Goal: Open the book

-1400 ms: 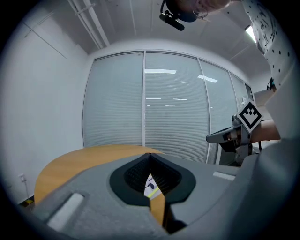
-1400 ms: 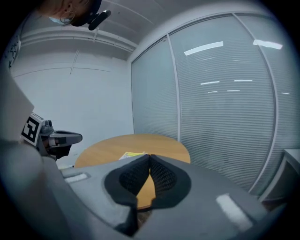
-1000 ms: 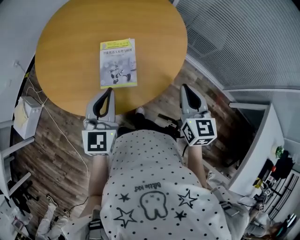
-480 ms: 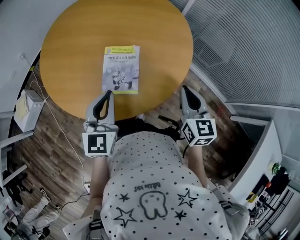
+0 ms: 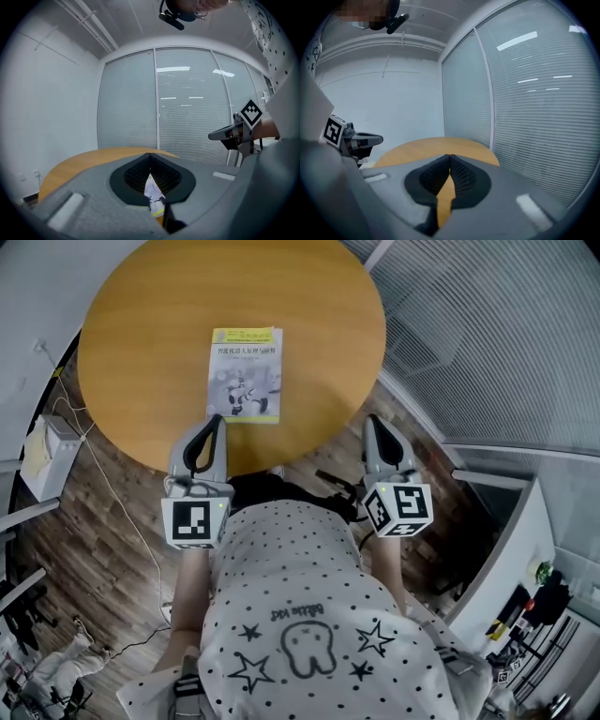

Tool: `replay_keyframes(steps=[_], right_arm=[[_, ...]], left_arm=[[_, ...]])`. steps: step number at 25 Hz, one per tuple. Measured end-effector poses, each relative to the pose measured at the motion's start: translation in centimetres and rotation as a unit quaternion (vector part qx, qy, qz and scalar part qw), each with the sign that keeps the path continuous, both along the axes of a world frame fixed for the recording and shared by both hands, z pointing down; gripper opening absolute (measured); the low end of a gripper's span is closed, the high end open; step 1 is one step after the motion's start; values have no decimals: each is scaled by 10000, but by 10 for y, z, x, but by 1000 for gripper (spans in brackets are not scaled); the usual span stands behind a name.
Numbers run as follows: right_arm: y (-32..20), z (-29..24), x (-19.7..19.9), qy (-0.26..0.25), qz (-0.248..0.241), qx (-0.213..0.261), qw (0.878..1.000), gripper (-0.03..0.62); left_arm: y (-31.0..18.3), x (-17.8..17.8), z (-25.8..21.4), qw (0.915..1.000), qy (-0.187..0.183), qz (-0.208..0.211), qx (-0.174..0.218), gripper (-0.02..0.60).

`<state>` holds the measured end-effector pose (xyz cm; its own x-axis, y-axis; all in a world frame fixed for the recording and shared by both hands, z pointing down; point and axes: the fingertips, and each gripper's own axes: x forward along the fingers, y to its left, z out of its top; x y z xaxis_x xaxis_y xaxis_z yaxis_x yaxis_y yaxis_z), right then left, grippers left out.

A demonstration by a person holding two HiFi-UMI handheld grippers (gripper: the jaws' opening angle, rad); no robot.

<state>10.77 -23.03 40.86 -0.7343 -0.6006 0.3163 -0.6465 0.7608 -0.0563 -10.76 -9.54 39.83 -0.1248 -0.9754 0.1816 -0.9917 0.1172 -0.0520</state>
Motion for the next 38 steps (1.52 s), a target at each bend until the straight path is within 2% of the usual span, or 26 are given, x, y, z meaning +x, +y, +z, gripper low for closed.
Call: replay_keyframes(steps=[5, 15, 23, 30, 38], right_arm=[[6, -5, 2, -64, 156, 48, 9998, 5], [6, 3, 13, -80, 188, 87, 9998, 5], [6, 5, 10, -96, 118, 92, 9998, 5], [6, 1, 25, -156, 125, 82, 9998, 5], [4, 2, 26, -185, 170, 64, 9997, 5]], left_arm=[[-2, 1, -11, 9994, 8, 190, 306, 9], [-8, 16, -1, 9990, 40, 254, 362, 9], [-4, 12, 7, 9994, 98, 159, 289, 9], [-4, 27, 5, 9995, 112, 149, 236, 11], [-5, 20, 9, 9999, 68, 71, 84, 14]])
